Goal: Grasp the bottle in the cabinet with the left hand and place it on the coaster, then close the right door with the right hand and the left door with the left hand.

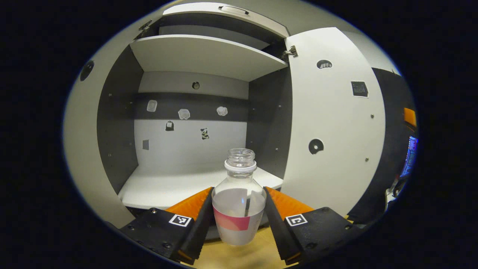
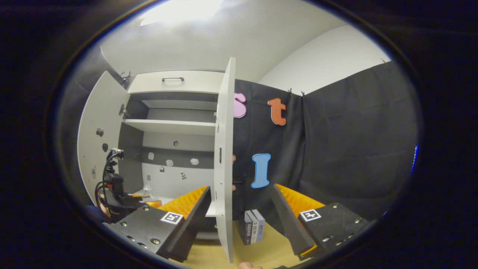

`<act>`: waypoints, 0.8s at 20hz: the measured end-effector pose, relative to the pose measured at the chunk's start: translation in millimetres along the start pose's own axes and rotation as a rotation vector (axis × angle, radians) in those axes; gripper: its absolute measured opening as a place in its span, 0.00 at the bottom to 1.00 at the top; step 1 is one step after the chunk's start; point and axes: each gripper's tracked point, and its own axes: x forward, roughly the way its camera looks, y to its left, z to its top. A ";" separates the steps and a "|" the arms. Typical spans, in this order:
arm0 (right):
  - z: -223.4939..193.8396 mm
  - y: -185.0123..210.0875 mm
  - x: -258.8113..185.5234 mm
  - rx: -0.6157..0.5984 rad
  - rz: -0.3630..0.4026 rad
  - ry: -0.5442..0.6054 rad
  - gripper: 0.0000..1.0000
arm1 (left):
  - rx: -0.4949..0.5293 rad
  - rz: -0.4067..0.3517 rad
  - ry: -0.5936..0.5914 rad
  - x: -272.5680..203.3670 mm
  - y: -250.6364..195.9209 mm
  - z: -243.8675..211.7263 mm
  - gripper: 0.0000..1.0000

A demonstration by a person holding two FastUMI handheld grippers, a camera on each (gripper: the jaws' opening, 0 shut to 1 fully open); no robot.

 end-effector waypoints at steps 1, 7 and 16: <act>0.5 0.8 -0.7 0.001 0.010 -0.003 0.94 | -0.009 -0.020 0.009 -8.3 -5.9 -11.3 0.78; 10.9 2.5 0.7 -0.002 0.042 -0.035 0.98 | 0.010 -0.154 0.118 -46.4 -45.7 -90.6 0.77; 17.3 -9.5 0.6 -0.028 0.021 -0.057 0.98 | 0.005 -0.192 0.127 -80.4 -83.9 -185.6 0.77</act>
